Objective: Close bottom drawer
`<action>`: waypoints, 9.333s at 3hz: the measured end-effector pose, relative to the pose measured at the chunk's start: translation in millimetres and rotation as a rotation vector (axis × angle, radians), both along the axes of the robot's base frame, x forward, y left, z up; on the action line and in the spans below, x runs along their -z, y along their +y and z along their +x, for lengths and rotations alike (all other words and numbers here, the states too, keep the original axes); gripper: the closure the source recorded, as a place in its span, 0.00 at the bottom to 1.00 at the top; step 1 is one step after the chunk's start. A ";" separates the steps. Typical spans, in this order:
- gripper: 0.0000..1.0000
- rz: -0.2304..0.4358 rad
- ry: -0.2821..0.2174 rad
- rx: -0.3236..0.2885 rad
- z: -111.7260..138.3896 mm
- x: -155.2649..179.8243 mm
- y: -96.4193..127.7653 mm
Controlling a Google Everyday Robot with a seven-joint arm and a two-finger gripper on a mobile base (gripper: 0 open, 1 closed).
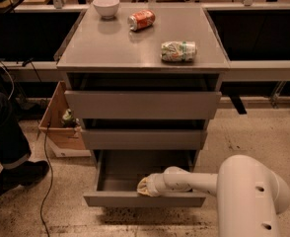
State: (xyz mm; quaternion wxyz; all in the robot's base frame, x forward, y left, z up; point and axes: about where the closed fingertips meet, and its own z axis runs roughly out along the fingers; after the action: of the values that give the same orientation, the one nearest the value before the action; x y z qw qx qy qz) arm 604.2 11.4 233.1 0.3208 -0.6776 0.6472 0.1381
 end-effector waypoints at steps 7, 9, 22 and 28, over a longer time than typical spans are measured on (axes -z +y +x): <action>1.00 -0.020 0.086 0.024 -68.0 7.4 -36.2; 1.00 -0.042 0.102 0.042 -92.4 29.7 -59.6; 1.00 0.174 -0.733 -0.194 108.5 32.3 116.6; 1.00 0.160 -0.852 -0.186 153.1 33.3 179.6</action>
Offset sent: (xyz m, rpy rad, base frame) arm -0.0237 -0.0286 -0.0210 -0.0256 0.0542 -0.0506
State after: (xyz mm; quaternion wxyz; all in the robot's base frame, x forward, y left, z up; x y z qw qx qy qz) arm 757.2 191.1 199.8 0.5966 -0.7025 0.3807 -0.0756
